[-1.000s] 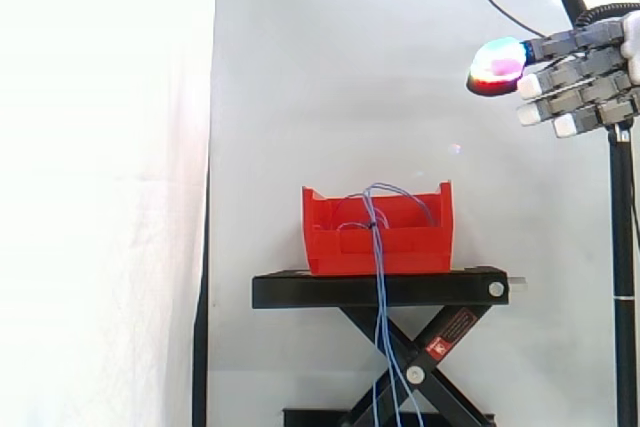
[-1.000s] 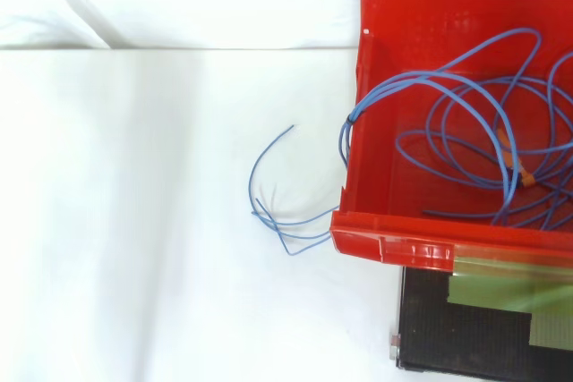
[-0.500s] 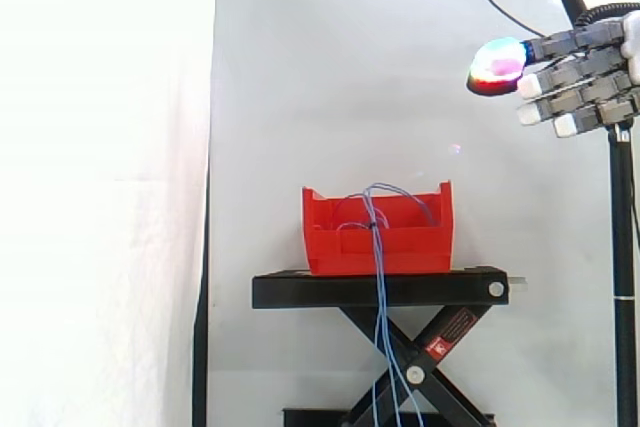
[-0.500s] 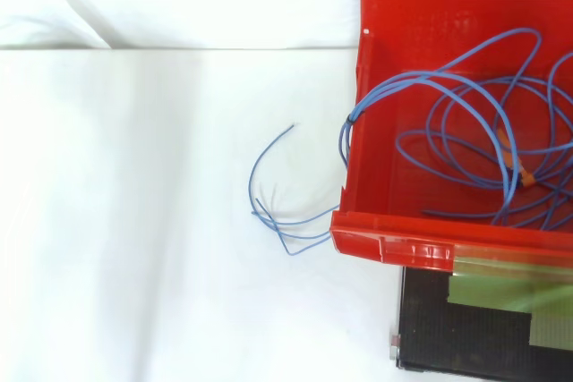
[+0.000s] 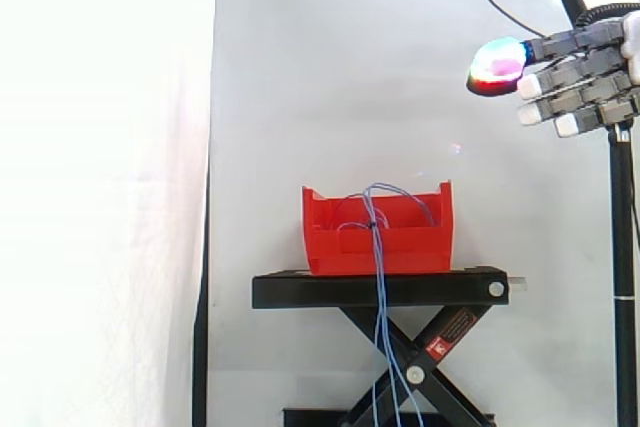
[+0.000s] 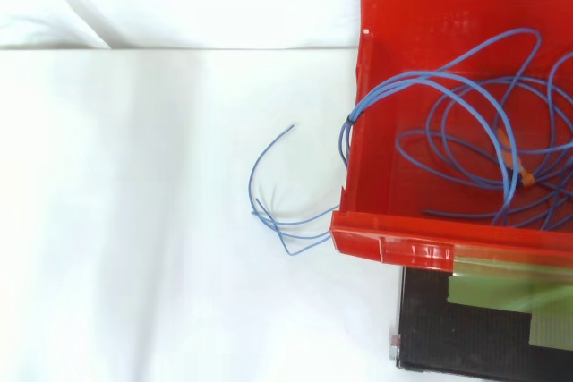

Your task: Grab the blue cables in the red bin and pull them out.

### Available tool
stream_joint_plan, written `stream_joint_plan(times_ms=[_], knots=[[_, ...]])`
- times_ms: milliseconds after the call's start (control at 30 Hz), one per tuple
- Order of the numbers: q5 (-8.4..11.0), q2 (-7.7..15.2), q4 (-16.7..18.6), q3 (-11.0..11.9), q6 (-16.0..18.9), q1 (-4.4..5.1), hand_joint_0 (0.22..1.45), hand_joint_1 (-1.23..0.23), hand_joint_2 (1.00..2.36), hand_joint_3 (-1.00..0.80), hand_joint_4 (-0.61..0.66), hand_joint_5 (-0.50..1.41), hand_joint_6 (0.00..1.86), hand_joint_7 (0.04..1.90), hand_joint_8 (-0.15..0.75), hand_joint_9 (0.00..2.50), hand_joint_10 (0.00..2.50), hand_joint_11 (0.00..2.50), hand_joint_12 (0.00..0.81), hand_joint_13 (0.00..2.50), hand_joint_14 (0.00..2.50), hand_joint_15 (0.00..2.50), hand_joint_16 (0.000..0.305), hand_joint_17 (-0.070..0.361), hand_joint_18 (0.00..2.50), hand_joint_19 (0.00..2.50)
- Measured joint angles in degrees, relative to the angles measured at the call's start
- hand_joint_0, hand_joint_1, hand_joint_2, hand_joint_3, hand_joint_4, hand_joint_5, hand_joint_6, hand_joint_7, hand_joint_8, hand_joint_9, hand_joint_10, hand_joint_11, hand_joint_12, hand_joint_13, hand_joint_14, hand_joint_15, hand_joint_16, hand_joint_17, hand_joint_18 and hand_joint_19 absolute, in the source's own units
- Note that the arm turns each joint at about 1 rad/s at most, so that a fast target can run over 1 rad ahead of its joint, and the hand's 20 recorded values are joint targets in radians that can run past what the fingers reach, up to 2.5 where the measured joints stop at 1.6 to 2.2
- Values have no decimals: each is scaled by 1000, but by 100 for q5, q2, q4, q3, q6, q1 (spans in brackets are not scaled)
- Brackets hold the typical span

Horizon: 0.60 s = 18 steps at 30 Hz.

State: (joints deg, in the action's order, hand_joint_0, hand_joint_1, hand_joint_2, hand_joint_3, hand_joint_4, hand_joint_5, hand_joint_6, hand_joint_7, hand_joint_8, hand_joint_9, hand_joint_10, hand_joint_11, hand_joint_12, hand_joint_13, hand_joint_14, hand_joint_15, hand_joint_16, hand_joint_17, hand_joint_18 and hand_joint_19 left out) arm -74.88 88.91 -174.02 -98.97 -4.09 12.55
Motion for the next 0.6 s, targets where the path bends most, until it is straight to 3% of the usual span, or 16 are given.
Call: stream_joint_plan(times_ms=[367,600], knots=[[16,2,39,0,-5,0,741,-640,1000,-1000,186,269,5,167,250,357,6,215,330,190,13,350,46,103,191,612],[33,6,320,-1,-8,8,742,-640,1000,-1000,184,269,5,164,251,358,6,211,331,195,11,352,46,103,192,621]])
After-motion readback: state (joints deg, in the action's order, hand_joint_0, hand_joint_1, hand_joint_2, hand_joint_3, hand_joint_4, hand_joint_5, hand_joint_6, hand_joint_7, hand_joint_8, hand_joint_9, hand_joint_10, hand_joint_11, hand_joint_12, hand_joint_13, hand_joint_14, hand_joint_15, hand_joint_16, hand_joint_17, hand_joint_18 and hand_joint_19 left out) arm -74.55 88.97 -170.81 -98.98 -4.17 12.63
